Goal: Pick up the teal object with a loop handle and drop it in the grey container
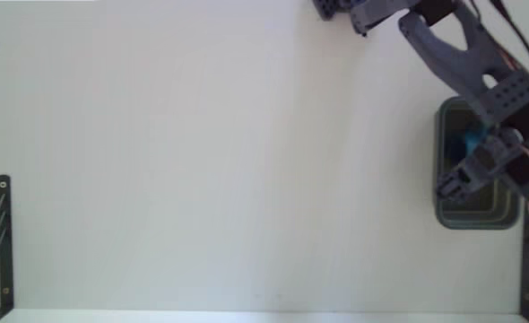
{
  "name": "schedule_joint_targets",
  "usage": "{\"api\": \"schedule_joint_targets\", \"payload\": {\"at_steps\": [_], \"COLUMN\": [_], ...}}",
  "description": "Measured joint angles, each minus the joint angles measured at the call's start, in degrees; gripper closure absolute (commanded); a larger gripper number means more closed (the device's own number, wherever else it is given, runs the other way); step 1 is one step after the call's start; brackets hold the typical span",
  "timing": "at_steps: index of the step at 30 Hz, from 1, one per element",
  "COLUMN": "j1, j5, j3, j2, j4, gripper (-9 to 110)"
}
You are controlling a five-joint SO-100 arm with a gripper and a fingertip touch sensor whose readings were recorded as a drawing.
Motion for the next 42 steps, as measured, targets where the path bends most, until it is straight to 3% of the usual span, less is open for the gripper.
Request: {"api": "schedule_joint_targets", "payload": {"at_steps": [17, 42], "j1": [3.3, 17.8], "j5": [0.1, 0.1], "j3": [4.1, 22.8], "j2": [8.1, 27.8], "j4": [0.2, 0.2], "gripper": [-9, -9]}}
